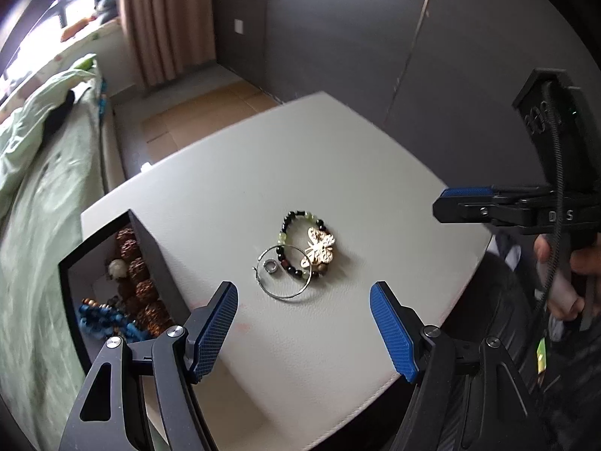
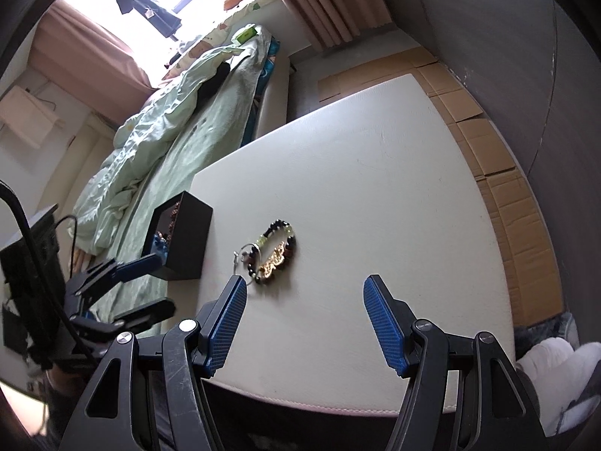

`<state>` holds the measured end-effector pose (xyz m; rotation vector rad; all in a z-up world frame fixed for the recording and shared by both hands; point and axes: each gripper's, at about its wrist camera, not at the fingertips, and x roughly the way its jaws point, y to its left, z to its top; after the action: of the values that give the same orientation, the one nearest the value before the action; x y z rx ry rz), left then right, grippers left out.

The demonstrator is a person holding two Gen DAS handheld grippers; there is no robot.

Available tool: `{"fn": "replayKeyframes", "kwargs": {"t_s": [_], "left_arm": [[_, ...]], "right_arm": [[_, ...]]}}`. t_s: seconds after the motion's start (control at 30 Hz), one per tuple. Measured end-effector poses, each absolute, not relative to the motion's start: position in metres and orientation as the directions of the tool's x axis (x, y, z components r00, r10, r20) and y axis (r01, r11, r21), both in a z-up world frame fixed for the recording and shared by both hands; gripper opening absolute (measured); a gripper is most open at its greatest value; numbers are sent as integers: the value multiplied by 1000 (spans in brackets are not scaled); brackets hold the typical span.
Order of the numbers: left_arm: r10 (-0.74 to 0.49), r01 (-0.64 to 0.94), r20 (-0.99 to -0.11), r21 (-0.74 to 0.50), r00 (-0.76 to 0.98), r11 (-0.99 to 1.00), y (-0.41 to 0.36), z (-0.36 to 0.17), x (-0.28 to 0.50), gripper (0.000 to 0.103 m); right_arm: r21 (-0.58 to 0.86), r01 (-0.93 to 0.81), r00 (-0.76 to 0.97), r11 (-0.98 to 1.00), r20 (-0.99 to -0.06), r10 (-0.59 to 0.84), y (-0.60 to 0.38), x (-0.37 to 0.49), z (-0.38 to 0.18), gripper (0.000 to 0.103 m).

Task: Organize jewelry
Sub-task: 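Move both grippers back over the remaining jewelry on the table, then grasp the silver hoop earring with the left gripper and lift it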

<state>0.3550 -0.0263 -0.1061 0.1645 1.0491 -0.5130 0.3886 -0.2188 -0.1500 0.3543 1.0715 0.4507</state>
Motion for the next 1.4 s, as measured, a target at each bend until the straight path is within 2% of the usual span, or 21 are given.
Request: {"fn": "replayKeyframes", "kwargs": {"t_s": [0.23,0.33,0.47,0.53,0.63,0.7,0.83,1.27,1.33,1.4], "left_arm": [[-292,563,-911,-84,291,822,-44,-132,371,74],[-237,594,-934,-34,268,804,-52,-145,379,74],[-216,607,-948,-31,234,794,-52,-156,393,70],[-192,623,-955,-10,227,782,-52,-160,398,70],[-187,643,-961,-13,203,766,-54,-165,404,70],[-182,657,-964,-11,193,754,-56,-168,406,70],[-158,681,-975,-9,157,732,-63,-179,415,62],[-160,699,-972,6,171,715,-68,-176,429,61],[-166,690,-969,6,183,724,-64,-175,426,52],[-191,677,-968,-31,163,735,-59,-174,424,52]], "right_arm": [[432,-225,379,873,-787,487,-218,385,-158,65],[425,-226,368,876,-796,481,-220,384,-163,65],[429,-198,380,881,-795,472,-228,383,-167,67],[423,-179,379,888,-804,459,-233,383,-170,83],[434,-165,377,886,-802,463,-235,383,-172,93],[434,-158,377,887,-804,461,-236,383,-174,93],[421,-148,372,895,-815,445,-235,383,-178,93],[436,-121,369,892,-815,448,-242,382,-181,93],[434,-120,368,893,-816,446,-242,382,-181,93],[433,-117,368,894,-817,444,-242,382,-181,93]]}}
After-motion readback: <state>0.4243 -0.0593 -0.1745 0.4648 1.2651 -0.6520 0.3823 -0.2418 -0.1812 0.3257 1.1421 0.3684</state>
